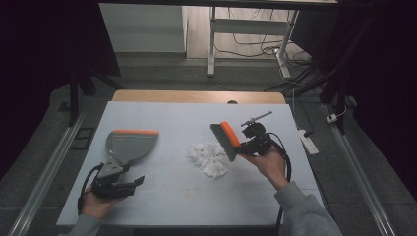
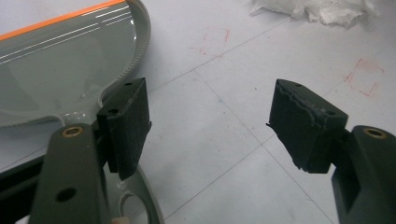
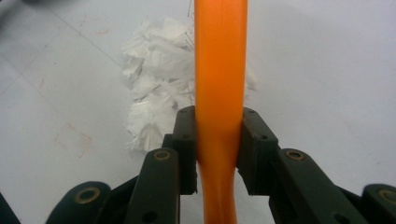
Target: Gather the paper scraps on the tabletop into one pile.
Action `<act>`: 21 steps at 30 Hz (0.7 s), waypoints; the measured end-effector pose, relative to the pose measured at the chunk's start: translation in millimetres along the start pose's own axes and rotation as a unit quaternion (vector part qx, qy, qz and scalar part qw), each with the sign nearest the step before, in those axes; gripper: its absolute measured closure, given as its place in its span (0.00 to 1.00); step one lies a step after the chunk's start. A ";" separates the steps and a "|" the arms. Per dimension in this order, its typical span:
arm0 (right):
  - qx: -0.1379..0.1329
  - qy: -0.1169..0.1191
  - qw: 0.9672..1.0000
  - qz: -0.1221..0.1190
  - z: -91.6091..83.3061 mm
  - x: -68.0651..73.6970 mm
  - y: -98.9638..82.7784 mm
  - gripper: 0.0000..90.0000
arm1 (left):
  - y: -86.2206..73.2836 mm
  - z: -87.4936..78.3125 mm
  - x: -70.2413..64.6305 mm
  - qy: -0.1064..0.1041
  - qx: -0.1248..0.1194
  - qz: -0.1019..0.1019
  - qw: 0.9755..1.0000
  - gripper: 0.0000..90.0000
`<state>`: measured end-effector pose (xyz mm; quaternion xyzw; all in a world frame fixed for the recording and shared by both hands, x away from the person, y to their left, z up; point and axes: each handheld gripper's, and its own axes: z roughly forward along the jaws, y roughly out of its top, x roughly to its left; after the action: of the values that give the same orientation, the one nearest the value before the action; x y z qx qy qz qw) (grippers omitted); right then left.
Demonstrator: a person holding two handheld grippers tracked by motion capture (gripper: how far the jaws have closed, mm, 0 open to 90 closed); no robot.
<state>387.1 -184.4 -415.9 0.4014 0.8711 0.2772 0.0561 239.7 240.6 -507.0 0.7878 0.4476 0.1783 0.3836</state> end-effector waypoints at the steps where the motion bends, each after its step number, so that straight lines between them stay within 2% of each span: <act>1: -0.001 -0.001 1.000 -0.002 -1.5 -0.8 -0.1 0.79 | 0.1 0.1 -0.3 0.000 0.001 0.000 1.000 0.33; 12: -0.013 -0.002 1.000 -0.018 -4.9 -6.5 -10.8 0.79 | -0.2 0.1 0.7 0.001 -0.001 -0.002 1.000 0.33; 17: -0.035 -0.003 0.999 -0.031 -13.2 -13.4 -21.4 0.79 | 0.5 0.4 0.4 0.002 -0.001 -0.001 1.000 0.33; 21: -0.054 0.000 0.998 -0.044 -21.1 -13.7 -28.7 0.79 | 2.9 0.0 0.0 0.003 -0.003 0.000 1.000 0.33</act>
<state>370.3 -218.7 -415.1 0.3586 0.8718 0.3214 0.0897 241.4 239.8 -504.8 0.7864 0.4478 0.1818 0.3847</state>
